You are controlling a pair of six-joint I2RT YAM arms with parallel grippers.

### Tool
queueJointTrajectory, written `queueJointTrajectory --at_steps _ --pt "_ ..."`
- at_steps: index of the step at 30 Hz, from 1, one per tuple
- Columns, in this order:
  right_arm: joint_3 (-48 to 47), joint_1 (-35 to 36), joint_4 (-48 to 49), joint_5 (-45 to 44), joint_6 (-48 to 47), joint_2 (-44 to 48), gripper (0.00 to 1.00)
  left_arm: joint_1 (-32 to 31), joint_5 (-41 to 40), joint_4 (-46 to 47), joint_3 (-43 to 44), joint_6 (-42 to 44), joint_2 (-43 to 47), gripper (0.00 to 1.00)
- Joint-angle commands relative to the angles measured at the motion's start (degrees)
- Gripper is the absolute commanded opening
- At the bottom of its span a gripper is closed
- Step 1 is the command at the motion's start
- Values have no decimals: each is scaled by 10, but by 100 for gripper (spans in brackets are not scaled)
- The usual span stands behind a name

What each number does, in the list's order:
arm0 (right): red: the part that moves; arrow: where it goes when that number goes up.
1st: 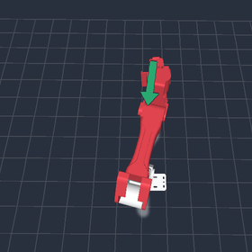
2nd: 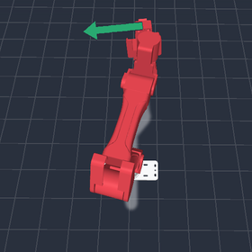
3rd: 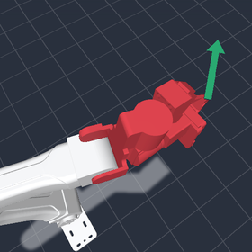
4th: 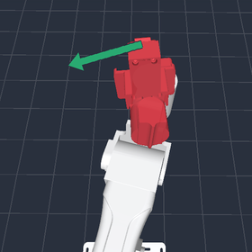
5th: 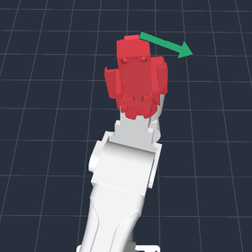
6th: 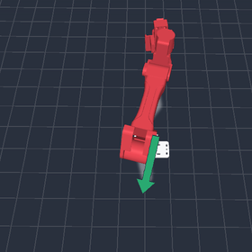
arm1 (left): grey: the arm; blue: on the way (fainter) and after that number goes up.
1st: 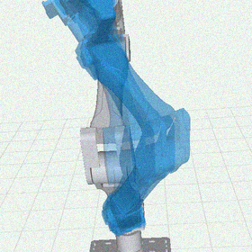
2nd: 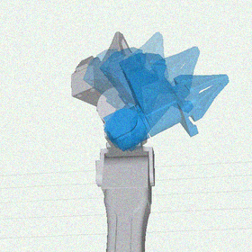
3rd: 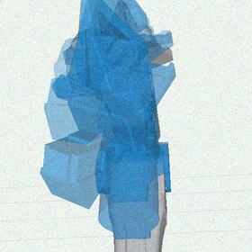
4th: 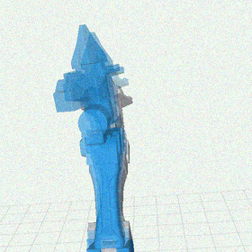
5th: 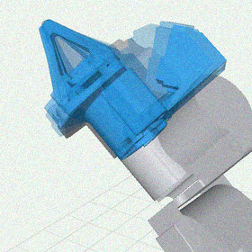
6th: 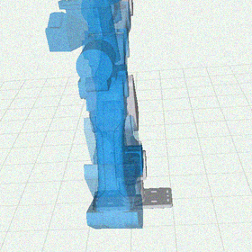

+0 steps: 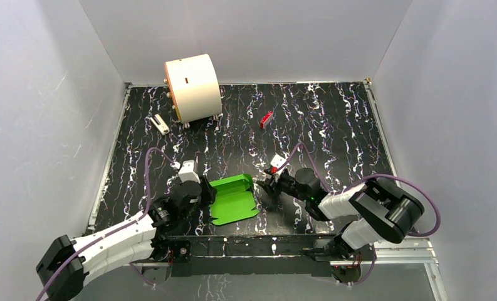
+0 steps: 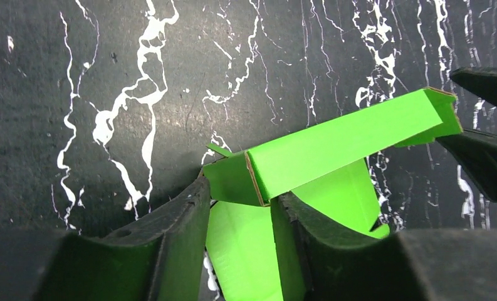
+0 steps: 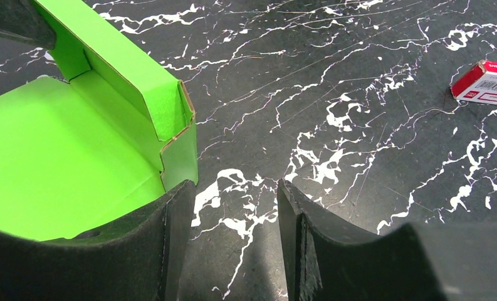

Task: Fold the paper box

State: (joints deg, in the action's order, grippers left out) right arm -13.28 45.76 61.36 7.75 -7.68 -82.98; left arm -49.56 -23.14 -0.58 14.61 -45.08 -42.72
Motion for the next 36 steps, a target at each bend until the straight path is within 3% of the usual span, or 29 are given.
queueJointTrajectory --at_steps 1,9,23,36 --pt "-4 -2 43 9 -4 -7 61 -5 -53 65 0 39 -26 35" --pt "-15 -2 44 4 -7 -18 61 -5 -83 110 3 89 -61 26" --pt "-2 -2 49 48 11 -27 62 -6 -102 206 4 124 -148 25" --pt "29 0 20 105 69 20 61 -5 -104 238 12 127 -192 14"
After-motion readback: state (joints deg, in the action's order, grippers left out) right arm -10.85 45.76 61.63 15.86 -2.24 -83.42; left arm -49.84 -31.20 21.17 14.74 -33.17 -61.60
